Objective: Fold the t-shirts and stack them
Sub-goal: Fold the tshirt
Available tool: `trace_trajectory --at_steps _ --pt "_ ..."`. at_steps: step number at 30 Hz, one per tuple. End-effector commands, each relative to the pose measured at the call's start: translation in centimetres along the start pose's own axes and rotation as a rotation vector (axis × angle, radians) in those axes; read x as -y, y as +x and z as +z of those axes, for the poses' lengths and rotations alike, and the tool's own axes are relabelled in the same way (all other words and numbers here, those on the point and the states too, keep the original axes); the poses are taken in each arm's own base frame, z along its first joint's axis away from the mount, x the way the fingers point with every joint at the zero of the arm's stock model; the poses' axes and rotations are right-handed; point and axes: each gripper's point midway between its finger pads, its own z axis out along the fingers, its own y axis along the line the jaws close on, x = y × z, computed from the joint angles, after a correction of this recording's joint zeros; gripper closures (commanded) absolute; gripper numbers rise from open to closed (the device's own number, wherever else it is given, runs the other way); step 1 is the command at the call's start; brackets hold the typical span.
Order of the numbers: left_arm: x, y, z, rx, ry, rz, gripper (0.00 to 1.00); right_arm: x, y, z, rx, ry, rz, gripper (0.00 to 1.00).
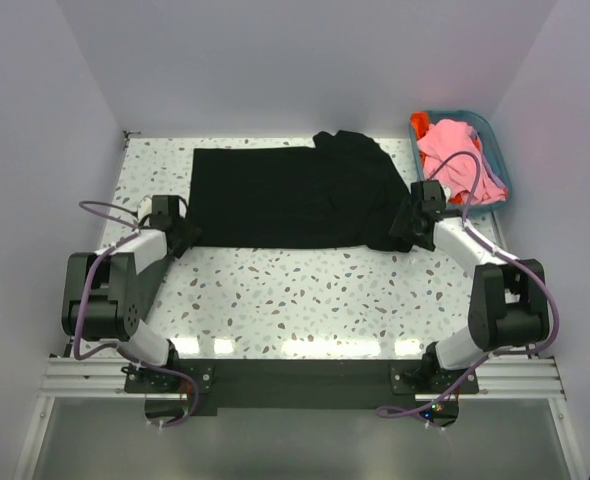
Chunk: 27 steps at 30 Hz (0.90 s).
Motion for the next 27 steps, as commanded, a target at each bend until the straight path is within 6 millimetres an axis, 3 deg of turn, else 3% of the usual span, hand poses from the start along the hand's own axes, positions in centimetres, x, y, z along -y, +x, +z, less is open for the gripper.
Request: trace_trajectory --at_steps 1,4,9,14,18,27 --pt "0.2 -0.7 0.8 0.034 -0.016 -0.015 0.51 0.1 -0.9 0.5 0.052 0.009 0.046 0.31" --pt "-0.1 -0.7 1.1 0.034 -0.03 -0.013 0.58 0.1 -0.7 0.6 0.059 0.004 0.054 0.32" --pt "-0.2 -0.6 1.2 0.032 -0.036 -0.013 0.62 0.4 -0.4 0.3 0.081 -0.002 0.069 0.33" --pt "-0.3 -0.4 1.3 0.023 -0.04 -0.01 0.63 1.0 -0.4 -0.7 0.135 -0.011 0.091 0.41" --pt "-0.3 -0.2 1.5 0.013 -0.042 -0.01 0.66 0.8 -0.6 -0.2 0.12 -0.004 0.083 0.58" --pt "-0.4 0.0 1.8 -0.003 -0.044 -0.012 0.69 0.0 -1.2 1.1 0.113 -0.004 0.083 0.64"
